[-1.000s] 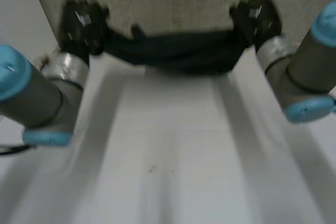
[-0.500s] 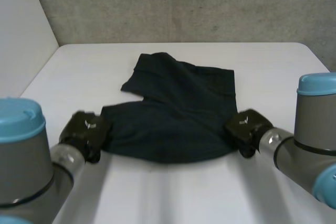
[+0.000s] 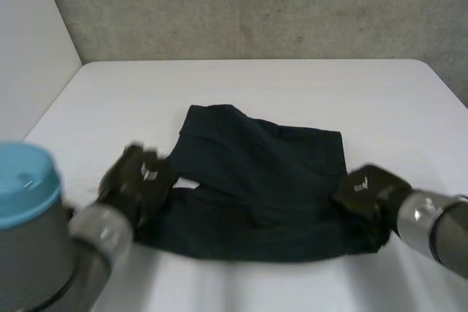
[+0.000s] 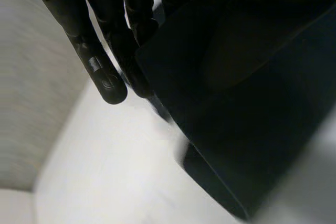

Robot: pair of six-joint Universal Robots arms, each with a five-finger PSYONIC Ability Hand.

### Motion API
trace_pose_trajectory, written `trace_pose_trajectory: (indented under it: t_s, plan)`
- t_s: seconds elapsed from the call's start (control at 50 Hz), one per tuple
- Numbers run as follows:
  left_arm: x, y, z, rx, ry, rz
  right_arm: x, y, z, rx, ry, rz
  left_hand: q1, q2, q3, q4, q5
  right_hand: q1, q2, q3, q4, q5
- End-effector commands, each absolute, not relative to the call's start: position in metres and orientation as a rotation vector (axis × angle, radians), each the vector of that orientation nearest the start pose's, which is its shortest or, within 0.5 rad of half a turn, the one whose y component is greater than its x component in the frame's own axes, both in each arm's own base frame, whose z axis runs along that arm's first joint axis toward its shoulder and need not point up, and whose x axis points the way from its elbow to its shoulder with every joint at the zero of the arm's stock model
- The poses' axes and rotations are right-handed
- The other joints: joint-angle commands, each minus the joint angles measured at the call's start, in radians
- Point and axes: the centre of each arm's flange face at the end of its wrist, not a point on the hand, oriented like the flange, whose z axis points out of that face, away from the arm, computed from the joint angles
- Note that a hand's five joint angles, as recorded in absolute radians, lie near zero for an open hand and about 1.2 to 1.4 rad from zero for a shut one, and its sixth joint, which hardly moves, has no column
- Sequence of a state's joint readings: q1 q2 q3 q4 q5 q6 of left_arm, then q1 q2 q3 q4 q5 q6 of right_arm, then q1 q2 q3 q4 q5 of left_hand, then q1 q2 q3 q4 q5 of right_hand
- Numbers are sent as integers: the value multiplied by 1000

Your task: Fold the shorts.

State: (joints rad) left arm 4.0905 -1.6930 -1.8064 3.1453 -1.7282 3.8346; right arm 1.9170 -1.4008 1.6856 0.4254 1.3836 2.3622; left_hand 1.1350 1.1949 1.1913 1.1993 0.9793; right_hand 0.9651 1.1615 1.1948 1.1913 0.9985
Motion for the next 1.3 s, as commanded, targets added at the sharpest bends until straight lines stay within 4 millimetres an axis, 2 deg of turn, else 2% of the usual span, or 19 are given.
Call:
trace_pose_trajectory:
  t_s: [0.02, 0.22, 0.4, 0.44, 0.46, 0.48, 0.5, 0.54, 0.58, 0.64, 0.68, 0.7, 0.76, 0.82, 0.96, 1.08, 1.14, 1.22, 1.3]
  plan:
    - [-314, -254, 188, 1199, 1862, -1957, 248, -251, 208, -1452, 2326, -1617, 261, 201, 205, 197, 242, 431, 235, 201, 205, 223]
    - [-342, -348, 173, 1044, 1694, -2091, 278, -341, 192, -1358, 2194, -2066, 261, 201, 205, 197, 242, 431, 235, 201, 205, 223]
    - [-356, -379, 149, 1024, 1586, -2215, 300, -377, 157, -1472, 2052, -2243, 261, 201, 205, 197, 242, 431, 235, 201, 205, 223]
    - [-359, -380, 146, 1027, 1564, -2236, 303, -380, 149, -1471, 2043, -2251, 261, 201, 205, 197, 242, 182, -15, -48, -45, -26]
    - [-362, -380, 144, 1022, 1544, -2260, 305, -383, 143, -1460, 2045, -2262, 108, 48, 51, 43, 89, -282, -479, -512, -509, -490]
    - [-363, -381, 144, 1015, 1533, -2272, 305, -384, 142, -1456, 2045, -2270, -141, -201, -197, -205, -160, -514, -710, -743, -740, -722]
    - [-364, -380, 144, 1008, 1523, -2283, 305, -385, 141, -1453, 2044, -2271, -423, -482, -479, -487, -441, -725, -922, -955, -952, -933]
    - [-366, -378, 143, 983, 1498, -2307, 306, -383, 142, -1446, 2042, -2268, -960, -1020, -1017, -1025, -979, -791, -987, -1020, -1017, -998]
    - [-368, -374, 142, 980, 1489, -2319, 305, -382, 147, -1437, 2041, -2273, -954, -1014, -1010, -1018, -973, -791, -987, -1020, -1017, -998]
    - [-371, -359, 141, 999, 1492, -2331, 300, -375, 174, -1338, 2026, -2306, -960, -1020, -1017, -1025, -979, -791, -987, -1020, -1017, -998]
    - [-367, -355, 151, 986, 1490, -2337, 294, -365, 199, -1223, 2009, -2322, -960, -1020, -1017, -1025, -979, -791, -987, -1020, -1017, -998]
    - [-362, -349, 166, 970, 1488, -2346, 292, -361, 207, -1186, 2006, -2321, -960, -1020, -1017, -1025, -979, -791, -987, -1020, -1017, -998]
    - [-350, -332, 184, 954, 1537, -2361, 282, -339, 227, -1089, 2040, -2247, -960, -1020, -1017, -1025, -979, -791, -987, -1020, -1017, -998]
    - [-341, -317, 193, 931, 1625, -2388, 275, -319, 228, -1061, 2121, -2110, -960, -1020, -1017, -1025, -979, -791, -987, -1020, -1017, -998]
    - [-314, -268, 187, 896, 2141, -2253, 253, -280, 189, -1022, 2381, -1637, -960, -1020, -1017, -1025, -979, -791, -987, -1020, -1017, -998]
    - [-302, -244, 176, 843, 2441, -2079, 249, -280, 149, -1022, 2396, -1592, -960, -1020, -1016, -1024, -979, -696, -892, -925, -922, -904]
    - [-301, -243, 174, 827, 2466, -2068, 250, -287, 135, -1019, 2390, -1623, -957, -1017, -1013, -1021, -976, -596, -792, -825, -822, -804]
    - [-300, -244, 173, 821, 2468, -2063, 252, -297, 122, -1035, 2381, -1679, -957, -1017, -1013, -1021, -976, -258, -455, -488, -485, -466]
    - [-299, -246, 174, 814, 2463, -2068, 250, -305, 117, -1078, 2401, -1732, -957, -1017, -1013, -1021, -976, 395, 199, 165, 169, 187]
